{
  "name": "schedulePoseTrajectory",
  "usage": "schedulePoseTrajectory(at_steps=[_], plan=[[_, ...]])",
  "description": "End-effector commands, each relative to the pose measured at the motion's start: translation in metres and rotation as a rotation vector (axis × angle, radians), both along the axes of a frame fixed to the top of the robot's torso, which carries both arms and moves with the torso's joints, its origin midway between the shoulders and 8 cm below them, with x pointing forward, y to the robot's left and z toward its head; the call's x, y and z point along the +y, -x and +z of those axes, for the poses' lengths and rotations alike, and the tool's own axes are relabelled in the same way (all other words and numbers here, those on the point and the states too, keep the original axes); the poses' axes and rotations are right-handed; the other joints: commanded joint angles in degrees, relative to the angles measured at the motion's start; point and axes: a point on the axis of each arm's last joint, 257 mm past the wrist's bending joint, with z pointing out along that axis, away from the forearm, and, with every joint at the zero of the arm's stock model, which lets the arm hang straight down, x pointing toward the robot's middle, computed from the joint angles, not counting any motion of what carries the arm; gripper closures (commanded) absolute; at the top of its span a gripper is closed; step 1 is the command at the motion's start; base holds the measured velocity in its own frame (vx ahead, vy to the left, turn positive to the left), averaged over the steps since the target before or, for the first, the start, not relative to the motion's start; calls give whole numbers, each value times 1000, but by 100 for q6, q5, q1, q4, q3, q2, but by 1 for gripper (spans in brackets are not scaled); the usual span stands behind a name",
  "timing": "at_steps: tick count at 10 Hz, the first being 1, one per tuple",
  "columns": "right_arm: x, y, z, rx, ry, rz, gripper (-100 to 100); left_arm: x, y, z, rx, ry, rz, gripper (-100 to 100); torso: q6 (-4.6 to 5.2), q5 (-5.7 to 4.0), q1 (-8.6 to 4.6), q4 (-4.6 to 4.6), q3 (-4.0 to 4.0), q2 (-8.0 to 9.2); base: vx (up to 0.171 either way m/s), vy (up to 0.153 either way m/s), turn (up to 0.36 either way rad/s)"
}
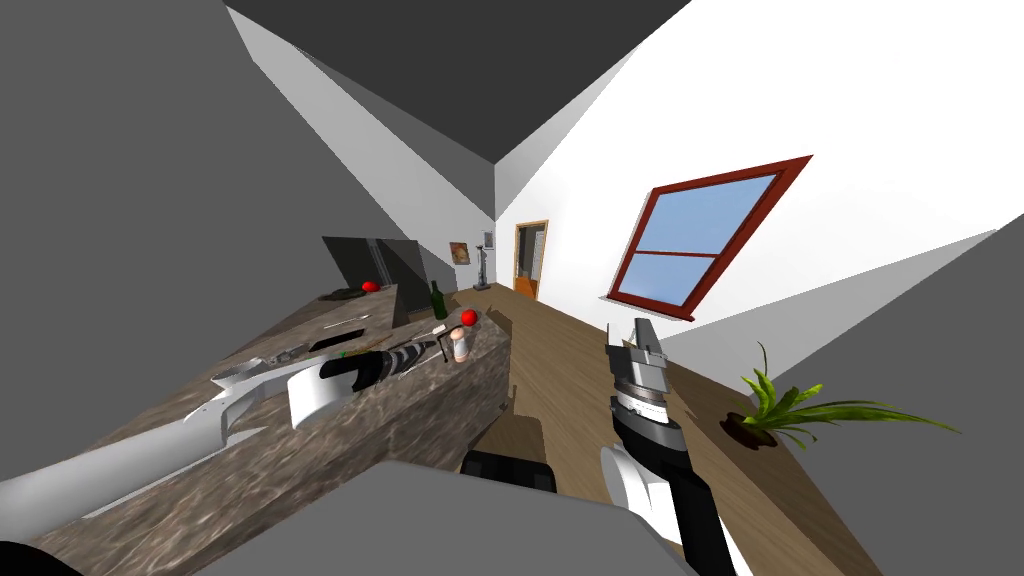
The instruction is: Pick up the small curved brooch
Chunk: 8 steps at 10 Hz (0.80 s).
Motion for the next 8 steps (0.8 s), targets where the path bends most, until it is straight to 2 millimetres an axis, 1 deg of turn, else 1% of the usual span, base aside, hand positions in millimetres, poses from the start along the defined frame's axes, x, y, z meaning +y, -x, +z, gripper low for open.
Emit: schedulePoseTrajectory(at_steps=[1, 2, 3, 4, 6, 7, 8], plan=[[0, 0, 0, 0, 0, 0, 0, 8, 15, -6, 70, -6, 25, -100, 0, 0, 0, 0, 0, 0, 20, -2, -200], [0, 0, 0, 0, 0, 0, 0, 6, 16, -7, 77, 13, 31, -100, 1, 0, 1, -1, -2, -2, 15, 3, -72], [0, 0, 0, 0, 0, 0, 0, 13, 25, -12, 124, 5, 50, -100, -3, 1, 2, 0, -1, -1, 21, -1, -115], [0, 0, 0, 0, 0, 0, 0, 12, 26, -12, 128, 14, 52, -100, 0, 0, 1, -1, -2, -3, 18, 2, -58], [0, 0, 0, 0, 0, 0, 0, 27, 45, -20, 224, -5, 93, -100, 0, 1, 3, -1, -2, -4, 29, 9, -183], [0, 0, 0, 0, 0, 0, 0, 26, 46, -20, 230, 8, 98, -100, 1, 2, 7, -2, -5, -8, 29, 18, -101], [0, 0, 0, 0, 0, 0, 0, 34, 56, -24, 278, -7, 119, -100, -3, 3, 8, -2, -5, -8, 41, 13, -152]])
